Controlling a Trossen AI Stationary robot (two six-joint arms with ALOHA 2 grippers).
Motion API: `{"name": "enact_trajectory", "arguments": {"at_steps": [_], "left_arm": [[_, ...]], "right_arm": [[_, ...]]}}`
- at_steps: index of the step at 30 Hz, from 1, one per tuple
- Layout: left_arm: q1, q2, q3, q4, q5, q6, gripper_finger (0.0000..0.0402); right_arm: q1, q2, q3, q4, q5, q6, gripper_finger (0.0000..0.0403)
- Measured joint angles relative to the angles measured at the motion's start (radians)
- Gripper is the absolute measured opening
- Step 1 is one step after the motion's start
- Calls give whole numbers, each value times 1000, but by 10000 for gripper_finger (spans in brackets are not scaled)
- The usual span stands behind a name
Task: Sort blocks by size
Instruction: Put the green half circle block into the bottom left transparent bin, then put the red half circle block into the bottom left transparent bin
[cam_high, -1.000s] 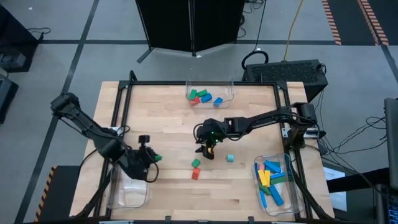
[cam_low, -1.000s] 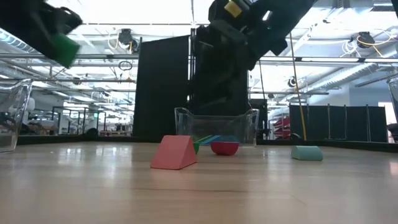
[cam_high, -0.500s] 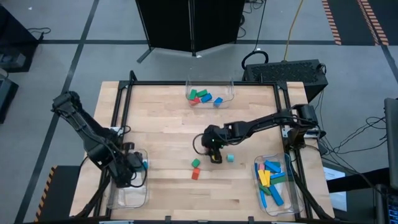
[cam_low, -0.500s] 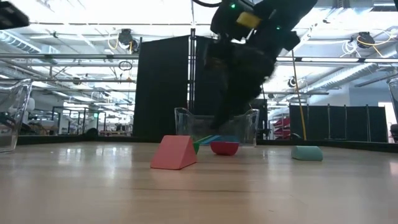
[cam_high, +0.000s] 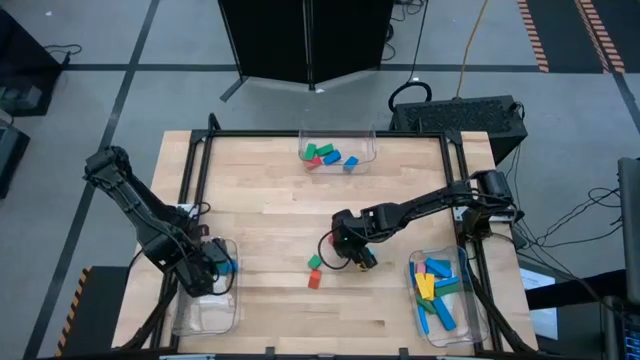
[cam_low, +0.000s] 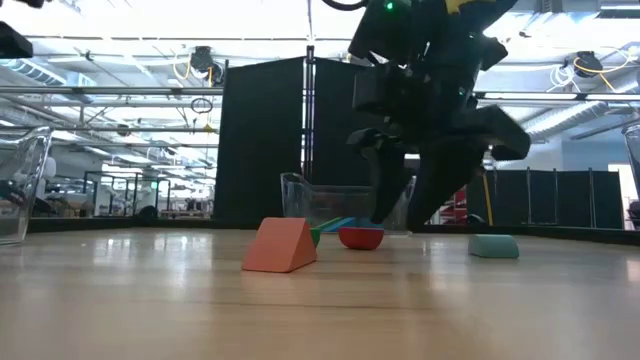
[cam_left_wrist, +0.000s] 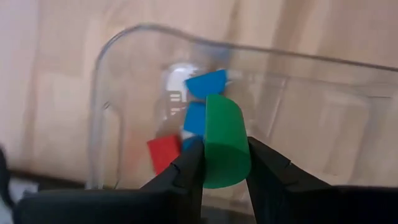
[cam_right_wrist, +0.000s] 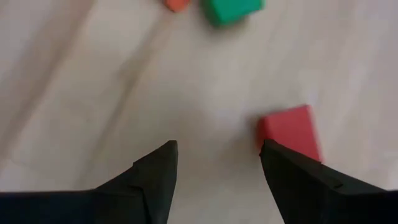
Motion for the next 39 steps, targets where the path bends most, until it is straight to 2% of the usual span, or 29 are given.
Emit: {"name": "enact_trajectory", "arguments": {"at_steps": [5,9,14,19,24,31,39], "left_arm": [[-4,2,0,-68,30,-63,110],[-7,2,0,-69,50,-72,139],[-7,2,0,-66,51,-50,169],[-7,2,0,-51,44,-54,183],[-7,2,0,-39,28,-22,185],[-7,1,0,-41,-59,82,185],[-7,2,0,-51,-114,144,185]], "right_arm": [[-6,0,0,0,114,-54,227],[-17,0,0,20,110,-75,252],[-35,0,0,41,108,-105,310],[-54,0,0,45,107,-68,345],[-76,24,0,61,49,-17,339],[-98,74,0,109,7,-22,321],[-108,75,0,108,-2,-6,311]]}}
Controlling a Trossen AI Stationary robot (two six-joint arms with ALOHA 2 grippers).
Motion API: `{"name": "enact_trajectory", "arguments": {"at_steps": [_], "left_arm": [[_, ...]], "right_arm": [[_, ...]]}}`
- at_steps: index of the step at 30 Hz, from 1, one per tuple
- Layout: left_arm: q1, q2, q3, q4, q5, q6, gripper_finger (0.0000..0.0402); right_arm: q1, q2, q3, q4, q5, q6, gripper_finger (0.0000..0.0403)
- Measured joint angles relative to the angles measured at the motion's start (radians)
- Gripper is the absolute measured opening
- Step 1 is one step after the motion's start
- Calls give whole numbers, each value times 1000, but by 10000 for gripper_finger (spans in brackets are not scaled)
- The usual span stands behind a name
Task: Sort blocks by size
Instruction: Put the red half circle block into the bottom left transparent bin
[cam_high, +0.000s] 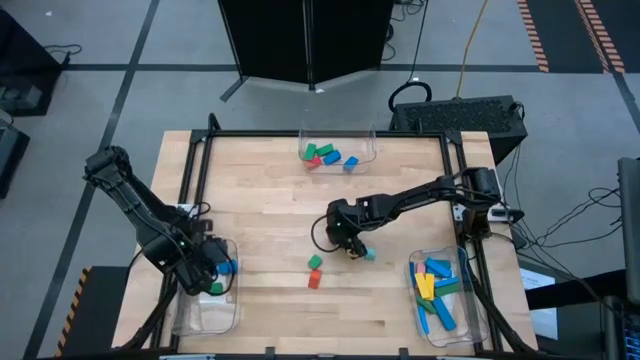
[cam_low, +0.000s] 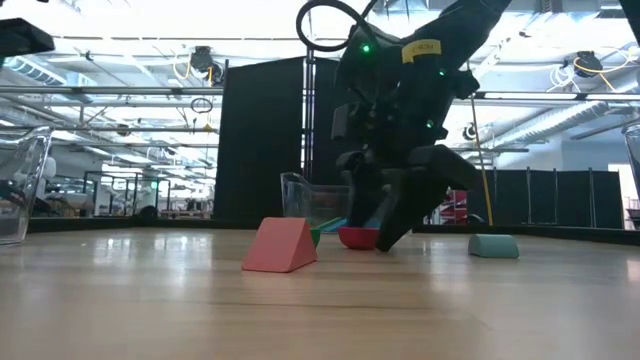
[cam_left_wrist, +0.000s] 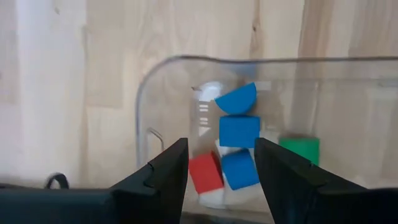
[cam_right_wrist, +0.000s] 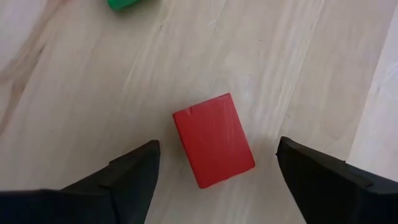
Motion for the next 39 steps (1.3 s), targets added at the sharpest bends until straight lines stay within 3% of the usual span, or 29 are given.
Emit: {"name": "enact_trajectory", "arguments": {"at_steps": [9,15,17,20,23,32,39], "left_arm": [[0,0,44,-4,-167,74,185],[0,0,74,-3,-357,163,185],[0,0,74,5,-460,200,185],[1,0,73,39,-602,270,185],[1,0,70,113,-658,428,185],[52,79,70,390,-702,851,185],[119,171,69,548,-701,1035,185]], "right_arm": [[-1,1,0,-1,-25,11,209],[-9,2,0,1,-55,19,139],[-13,2,0,8,-115,26,125],[-28,2,0,65,-252,71,118],[-43,2,0,139,-344,124,127],[-67,2,0,407,-454,233,134],[-73,2,0,550,-495,343,131]]}}
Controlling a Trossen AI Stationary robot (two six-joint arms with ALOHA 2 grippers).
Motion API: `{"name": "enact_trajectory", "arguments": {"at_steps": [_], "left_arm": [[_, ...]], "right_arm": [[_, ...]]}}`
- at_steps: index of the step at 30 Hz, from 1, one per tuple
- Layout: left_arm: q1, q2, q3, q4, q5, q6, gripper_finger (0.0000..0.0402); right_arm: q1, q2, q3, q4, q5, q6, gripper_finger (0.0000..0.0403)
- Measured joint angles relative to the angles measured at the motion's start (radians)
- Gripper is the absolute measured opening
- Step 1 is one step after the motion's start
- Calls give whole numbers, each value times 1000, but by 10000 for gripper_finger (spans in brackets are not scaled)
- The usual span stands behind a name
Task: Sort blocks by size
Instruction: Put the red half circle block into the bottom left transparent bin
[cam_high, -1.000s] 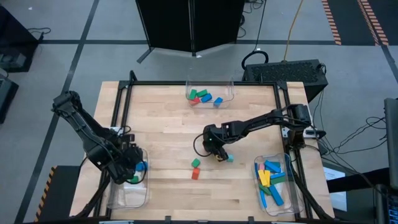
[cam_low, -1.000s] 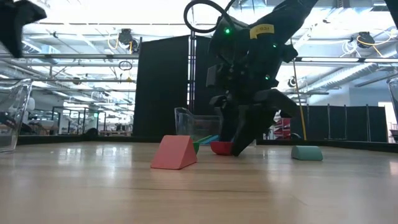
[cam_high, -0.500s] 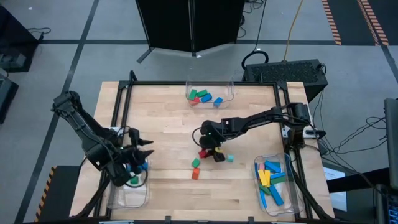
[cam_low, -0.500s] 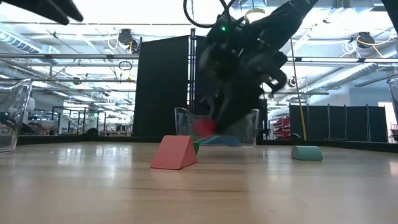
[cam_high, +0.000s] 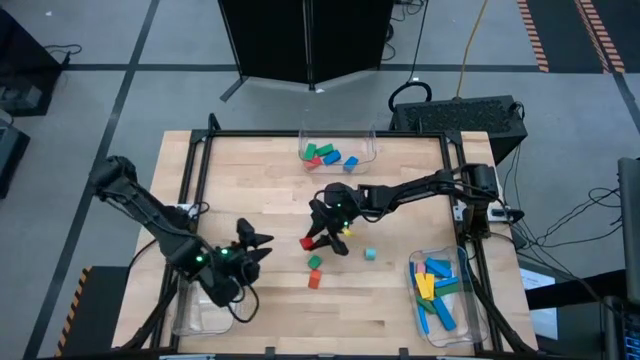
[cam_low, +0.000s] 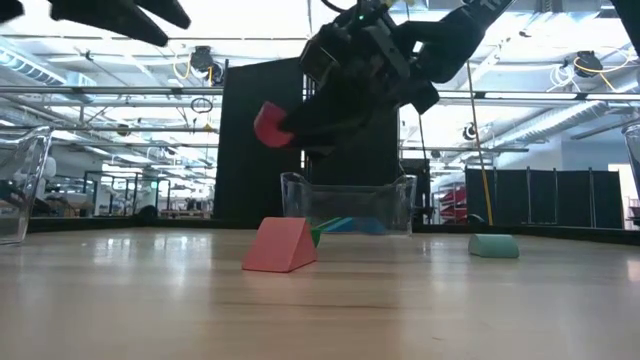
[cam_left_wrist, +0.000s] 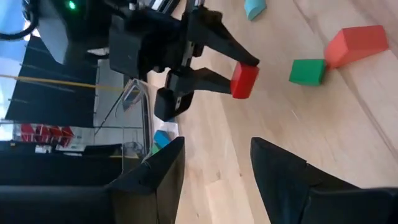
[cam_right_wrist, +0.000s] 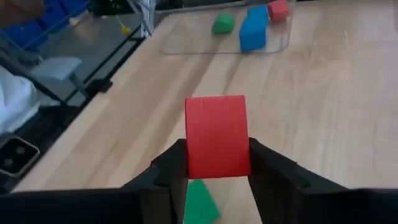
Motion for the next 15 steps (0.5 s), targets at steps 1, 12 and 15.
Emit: {"name": "enact_trajectory", "arguments": {"at_steps": [1,12,15], "left_arm": [[11,9,0,15,1,5,185],[132,61,-1,166,173,113,185],[157,70,-1,201,206,157,185]], "right_arm": [[0,0,0,9,0,15,131],[0,0,0,70,4,43,131],[0,0,0,78,4,42,131]]}}
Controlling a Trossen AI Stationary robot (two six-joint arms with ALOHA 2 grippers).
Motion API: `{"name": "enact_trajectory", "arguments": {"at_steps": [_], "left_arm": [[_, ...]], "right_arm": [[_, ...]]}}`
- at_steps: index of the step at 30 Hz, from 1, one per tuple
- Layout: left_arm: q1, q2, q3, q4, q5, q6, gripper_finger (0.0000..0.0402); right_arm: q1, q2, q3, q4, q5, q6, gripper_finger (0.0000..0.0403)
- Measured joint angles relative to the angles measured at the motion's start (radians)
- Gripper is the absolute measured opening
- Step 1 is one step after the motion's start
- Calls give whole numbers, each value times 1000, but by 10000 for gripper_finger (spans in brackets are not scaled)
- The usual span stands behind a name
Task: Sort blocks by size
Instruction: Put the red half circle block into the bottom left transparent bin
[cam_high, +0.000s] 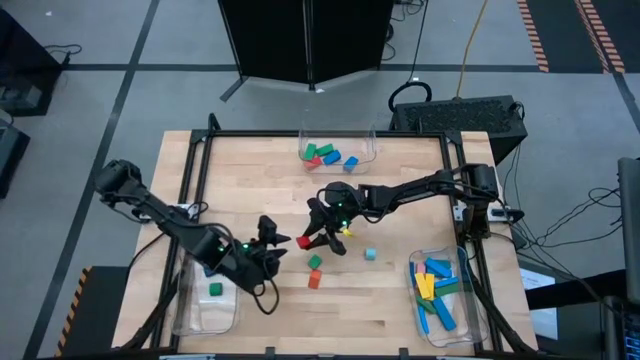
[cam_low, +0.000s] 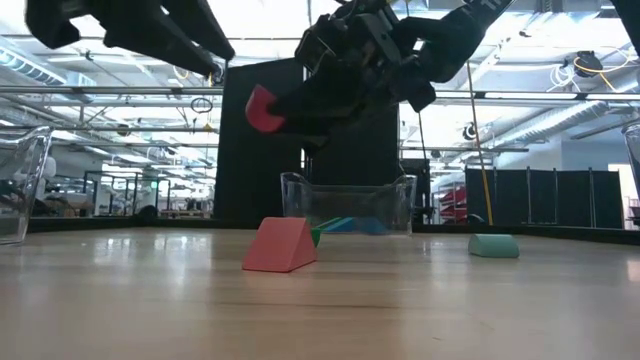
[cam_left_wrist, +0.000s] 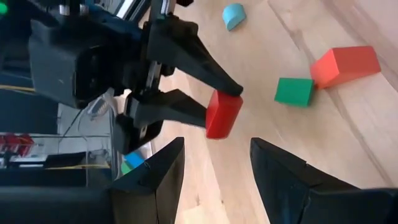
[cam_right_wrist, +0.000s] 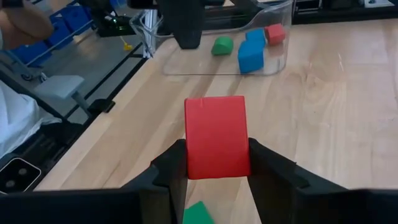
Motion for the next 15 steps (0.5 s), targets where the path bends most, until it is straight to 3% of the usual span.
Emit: {"name": "enact_trajectory", "arguments": {"at_steps": [9,15], "left_arm": [[83,0,0,58,134,14,185],[131,29,0,117,201,106,185]], "right_arm": [[0,0,0,13,1,0,131],[0,0,0,44,1,0,131]]}}
